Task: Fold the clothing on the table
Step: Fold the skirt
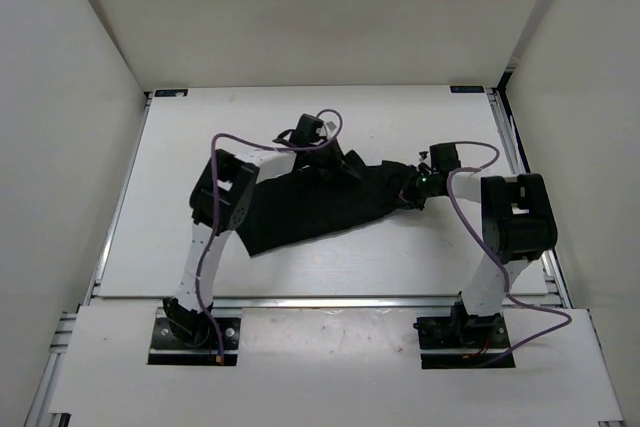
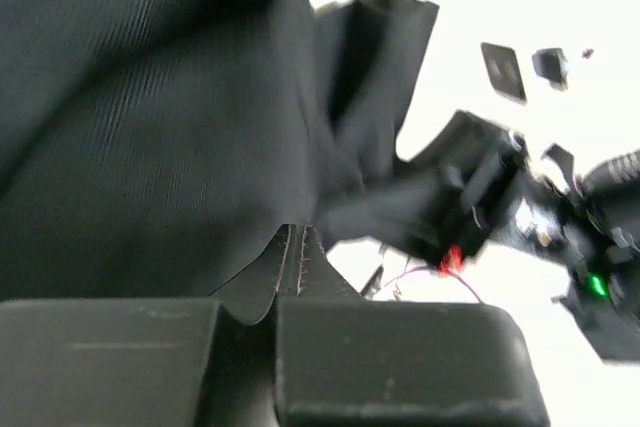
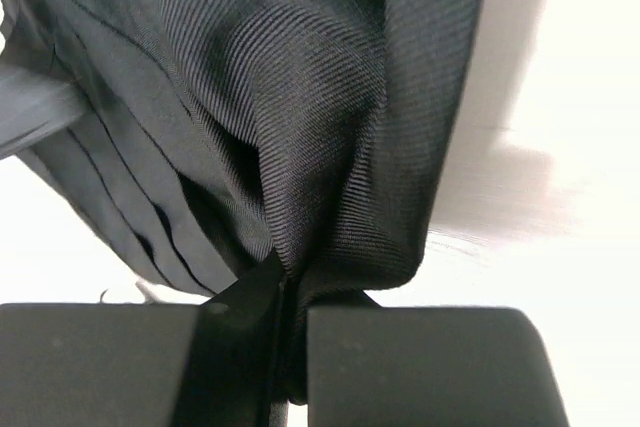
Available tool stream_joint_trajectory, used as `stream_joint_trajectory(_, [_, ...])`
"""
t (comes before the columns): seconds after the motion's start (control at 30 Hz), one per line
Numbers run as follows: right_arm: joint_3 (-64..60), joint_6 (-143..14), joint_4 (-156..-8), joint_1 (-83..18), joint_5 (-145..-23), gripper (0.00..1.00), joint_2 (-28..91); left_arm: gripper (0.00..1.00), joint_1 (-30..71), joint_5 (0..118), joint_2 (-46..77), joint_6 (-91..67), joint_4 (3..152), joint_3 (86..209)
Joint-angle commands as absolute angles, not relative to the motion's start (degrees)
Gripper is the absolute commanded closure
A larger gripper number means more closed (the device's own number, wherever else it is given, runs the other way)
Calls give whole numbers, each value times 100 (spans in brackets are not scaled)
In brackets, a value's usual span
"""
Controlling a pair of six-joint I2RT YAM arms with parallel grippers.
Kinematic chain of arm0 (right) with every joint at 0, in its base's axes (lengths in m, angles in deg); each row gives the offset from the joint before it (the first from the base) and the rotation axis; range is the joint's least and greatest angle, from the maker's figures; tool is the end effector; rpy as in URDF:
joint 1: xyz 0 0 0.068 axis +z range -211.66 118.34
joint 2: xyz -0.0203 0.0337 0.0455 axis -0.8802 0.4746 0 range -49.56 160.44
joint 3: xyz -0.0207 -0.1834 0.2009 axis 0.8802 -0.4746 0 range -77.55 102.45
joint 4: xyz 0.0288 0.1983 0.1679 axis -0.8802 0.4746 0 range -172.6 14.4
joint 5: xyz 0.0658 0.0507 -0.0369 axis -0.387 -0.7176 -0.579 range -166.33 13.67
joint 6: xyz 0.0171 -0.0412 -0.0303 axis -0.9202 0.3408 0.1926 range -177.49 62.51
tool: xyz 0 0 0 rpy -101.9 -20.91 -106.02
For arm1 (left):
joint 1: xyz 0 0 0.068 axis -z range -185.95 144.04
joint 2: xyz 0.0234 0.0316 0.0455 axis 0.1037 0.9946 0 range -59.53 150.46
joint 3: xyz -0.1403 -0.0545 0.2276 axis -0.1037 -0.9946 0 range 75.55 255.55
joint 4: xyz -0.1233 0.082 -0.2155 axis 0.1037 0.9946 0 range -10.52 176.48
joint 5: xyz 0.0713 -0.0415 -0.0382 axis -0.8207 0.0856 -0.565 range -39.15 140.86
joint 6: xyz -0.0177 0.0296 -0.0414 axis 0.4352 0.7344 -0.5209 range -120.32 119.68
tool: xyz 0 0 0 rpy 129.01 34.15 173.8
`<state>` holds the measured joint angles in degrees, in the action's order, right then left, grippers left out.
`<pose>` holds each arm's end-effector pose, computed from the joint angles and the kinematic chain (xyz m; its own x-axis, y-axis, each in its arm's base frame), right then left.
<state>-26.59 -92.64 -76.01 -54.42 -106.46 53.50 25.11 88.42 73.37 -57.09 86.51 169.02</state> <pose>0.3270 0.0595 0.1246 -0.9047 0.3870 -0.1780 0.1873 0.7367 0.6498 0.4150 -0.2753 0.1236 -0.9833 -0.1817 -0.0079 -0.0981 0.5662 -0.8184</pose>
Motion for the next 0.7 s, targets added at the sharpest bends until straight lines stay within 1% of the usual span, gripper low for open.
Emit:
stream_joint_trajectory(0.0, [-2297, -8940, -7049, -5559, -9840, 100, 5029, 100, 2025, 8874, 5669, -5226, 8889, 16330])
stream_joint_trajectory(0.1, [-1946, -8799, -6828, -5613, -9743, 100, 5010, 100, 1612, 8917, 4764, -5305, 8801, 15503])
stream_joint_trajectory(0.2, [-1796, -8685, -6591, -5569, -9533, 100, 4931, 100, 1418, 8874, 4025, -5192, 8923, 14834])
stream_joint_trajectory(0.33, [-1655, -8588, -6415, -5446, -9373, 100, 4765, 100, 1470, 8821, 3321, -5314, 8802, 13693])
stream_joint_trajectory(0.53, [-1541, -8430, -6283, -5244, -9198, 100, 4659, 100, 1821, 8487, 2678, -5428, 8871, 12619])
stream_joint_trajectory(0.67, [-1558, -8377, -6230, -5261, -9180, 100, 4527, 100, 1743, 8303, 2589, -5289, 8967, 12231])
